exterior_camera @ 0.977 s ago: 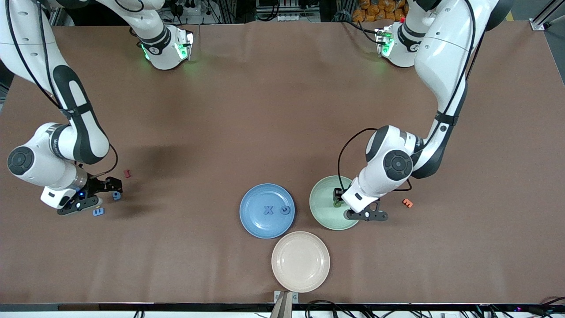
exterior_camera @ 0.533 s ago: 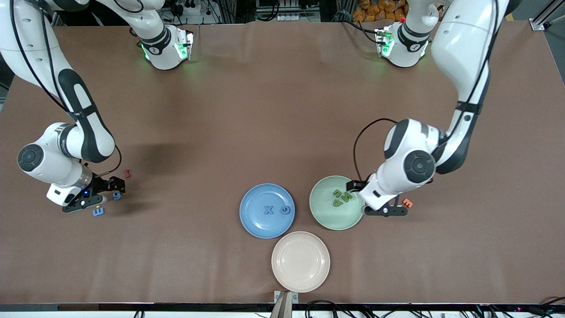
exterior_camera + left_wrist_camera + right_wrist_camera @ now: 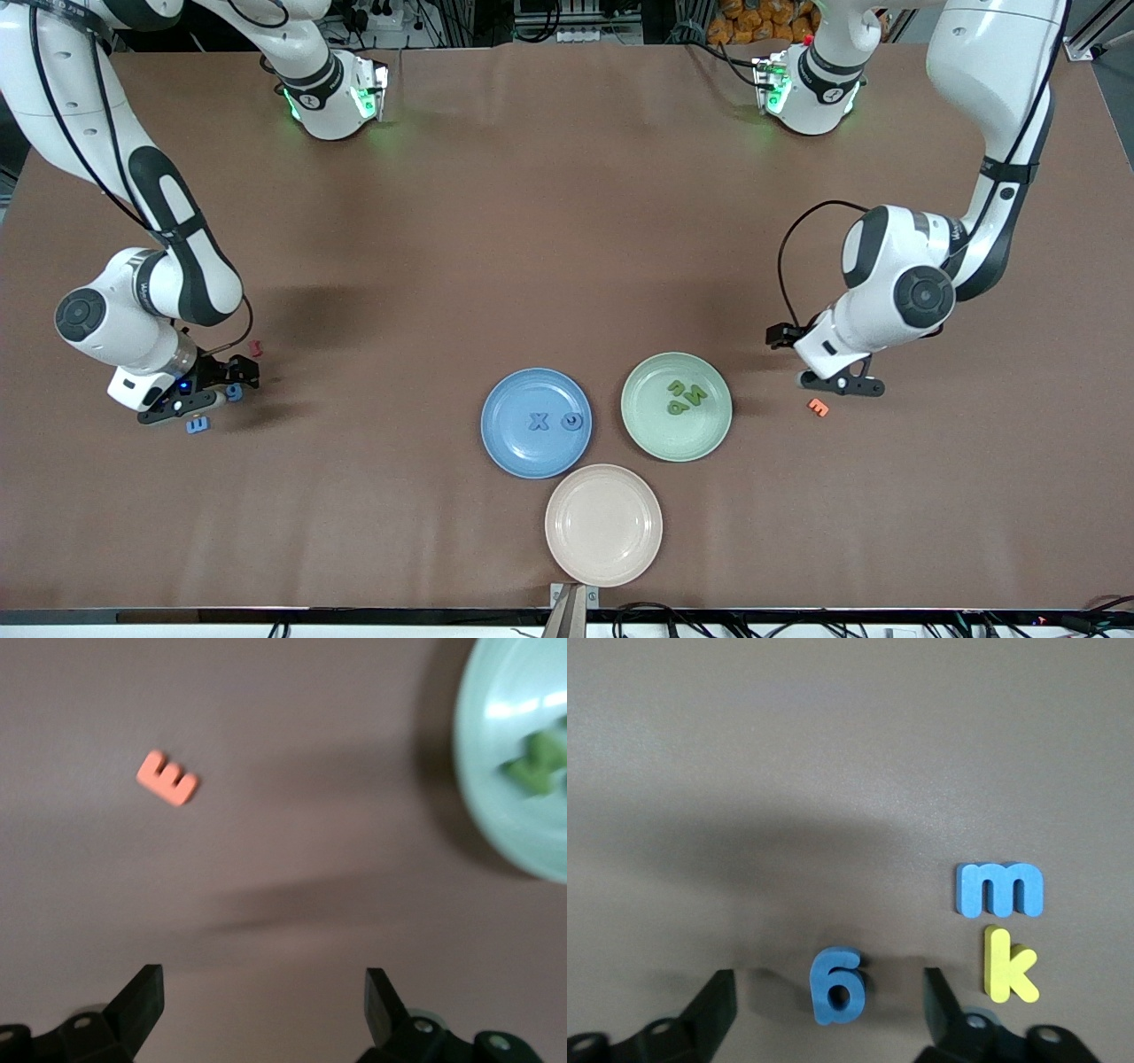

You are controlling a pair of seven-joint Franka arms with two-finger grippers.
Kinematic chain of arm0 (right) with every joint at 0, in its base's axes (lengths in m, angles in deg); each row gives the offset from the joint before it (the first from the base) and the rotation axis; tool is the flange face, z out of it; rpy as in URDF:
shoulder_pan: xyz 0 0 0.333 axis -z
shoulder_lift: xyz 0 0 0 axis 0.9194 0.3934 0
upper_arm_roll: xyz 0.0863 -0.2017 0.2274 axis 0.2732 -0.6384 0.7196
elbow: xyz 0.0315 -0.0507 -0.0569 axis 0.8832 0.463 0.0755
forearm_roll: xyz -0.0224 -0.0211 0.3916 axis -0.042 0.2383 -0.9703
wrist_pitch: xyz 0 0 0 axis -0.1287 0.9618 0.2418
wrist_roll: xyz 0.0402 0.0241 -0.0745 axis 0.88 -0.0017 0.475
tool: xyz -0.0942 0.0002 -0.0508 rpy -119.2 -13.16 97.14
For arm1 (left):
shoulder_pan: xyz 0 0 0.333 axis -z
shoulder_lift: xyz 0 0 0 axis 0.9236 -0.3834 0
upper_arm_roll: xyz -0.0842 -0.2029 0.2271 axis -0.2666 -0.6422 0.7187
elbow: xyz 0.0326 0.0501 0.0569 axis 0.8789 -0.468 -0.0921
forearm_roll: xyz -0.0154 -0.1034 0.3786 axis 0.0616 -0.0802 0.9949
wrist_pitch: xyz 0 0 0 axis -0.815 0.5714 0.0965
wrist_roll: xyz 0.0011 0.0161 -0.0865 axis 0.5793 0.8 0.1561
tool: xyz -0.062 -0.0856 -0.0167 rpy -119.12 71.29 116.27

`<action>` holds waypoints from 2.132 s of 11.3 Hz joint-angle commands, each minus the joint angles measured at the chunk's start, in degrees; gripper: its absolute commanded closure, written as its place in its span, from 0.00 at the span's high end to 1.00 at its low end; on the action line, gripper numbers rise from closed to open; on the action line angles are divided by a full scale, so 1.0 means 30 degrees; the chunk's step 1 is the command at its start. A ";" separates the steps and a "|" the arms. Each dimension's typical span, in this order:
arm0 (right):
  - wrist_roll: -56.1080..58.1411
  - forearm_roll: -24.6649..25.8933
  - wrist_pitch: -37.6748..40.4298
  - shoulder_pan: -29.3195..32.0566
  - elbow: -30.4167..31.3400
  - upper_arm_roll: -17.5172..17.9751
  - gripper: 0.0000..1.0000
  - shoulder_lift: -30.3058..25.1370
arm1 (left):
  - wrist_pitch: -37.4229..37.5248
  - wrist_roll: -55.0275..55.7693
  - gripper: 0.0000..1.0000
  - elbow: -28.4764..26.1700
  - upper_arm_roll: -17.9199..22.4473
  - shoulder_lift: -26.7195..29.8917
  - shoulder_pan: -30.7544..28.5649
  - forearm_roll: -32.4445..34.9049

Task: Sort letters by color into matching plates
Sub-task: 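Grasp the blue 6 with the right gripper while the left gripper reaches the B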

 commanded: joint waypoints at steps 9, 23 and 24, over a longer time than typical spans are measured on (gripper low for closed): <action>-0.0074 0.0160 -0.0163 0.0389 0.0402 0.0327 0.16 -0.0436 | -0.6003 -1.2740 1.00 -0.7476 0.2296 0.2526 -0.1659 0.0467; -1.8899 -0.0747 0.0835 -0.6927 -0.3078 0.1089 0.14 0.0058 | -1.0574 -2.0393 1.00 -0.9177 0.3498 0.1677 -0.1748 0.0467; -2.0306 -0.0719 0.0777 -0.7777 -0.4158 0.1205 0.14 0.0728 | -1.0603 -2.0452 1.00 -0.9206 0.3498 0.1677 -0.1748 0.0438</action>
